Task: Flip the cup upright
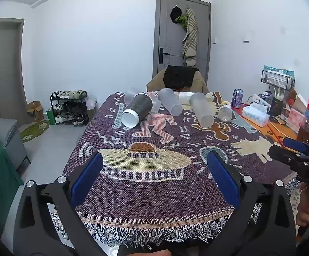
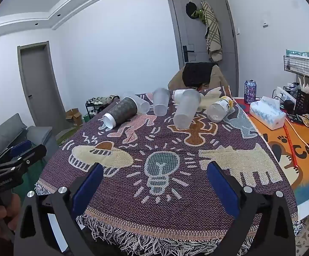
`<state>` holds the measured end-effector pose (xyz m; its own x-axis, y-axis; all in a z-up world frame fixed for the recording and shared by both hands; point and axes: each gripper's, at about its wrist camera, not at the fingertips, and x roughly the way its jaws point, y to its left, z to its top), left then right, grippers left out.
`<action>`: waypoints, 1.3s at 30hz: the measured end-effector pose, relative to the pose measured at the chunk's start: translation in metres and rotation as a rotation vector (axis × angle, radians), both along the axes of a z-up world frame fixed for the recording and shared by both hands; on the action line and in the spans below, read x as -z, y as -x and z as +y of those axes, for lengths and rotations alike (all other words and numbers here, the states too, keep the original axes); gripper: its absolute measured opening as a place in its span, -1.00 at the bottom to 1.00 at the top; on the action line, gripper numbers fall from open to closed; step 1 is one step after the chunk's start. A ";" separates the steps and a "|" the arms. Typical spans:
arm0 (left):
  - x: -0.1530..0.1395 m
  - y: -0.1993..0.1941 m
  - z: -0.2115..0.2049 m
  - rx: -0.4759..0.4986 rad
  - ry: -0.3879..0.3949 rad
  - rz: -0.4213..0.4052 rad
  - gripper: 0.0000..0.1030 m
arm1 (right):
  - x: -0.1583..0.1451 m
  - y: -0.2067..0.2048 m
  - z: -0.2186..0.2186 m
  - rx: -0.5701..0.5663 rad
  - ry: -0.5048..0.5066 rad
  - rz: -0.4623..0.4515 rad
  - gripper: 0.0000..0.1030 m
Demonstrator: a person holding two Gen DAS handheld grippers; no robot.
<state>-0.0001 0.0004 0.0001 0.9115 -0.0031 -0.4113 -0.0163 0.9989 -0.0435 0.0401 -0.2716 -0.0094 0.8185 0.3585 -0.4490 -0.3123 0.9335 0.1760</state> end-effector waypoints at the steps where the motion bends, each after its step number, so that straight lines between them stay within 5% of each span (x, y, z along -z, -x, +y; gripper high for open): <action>1: 0.000 0.000 0.000 0.001 -0.001 0.000 0.89 | 0.000 0.000 0.000 0.001 0.000 0.001 0.85; 39: 0.002 0.004 -0.010 0.008 -0.008 0.006 0.89 | 0.001 0.004 -0.004 0.017 0.004 0.005 0.85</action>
<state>-0.0037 -0.0092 -0.0024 0.9088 -0.0075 -0.4171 -0.0081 0.9993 -0.0355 0.0362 -0.2759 -0.0108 0.8219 0.3432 -0.4547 -0.2959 0.9392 0.1740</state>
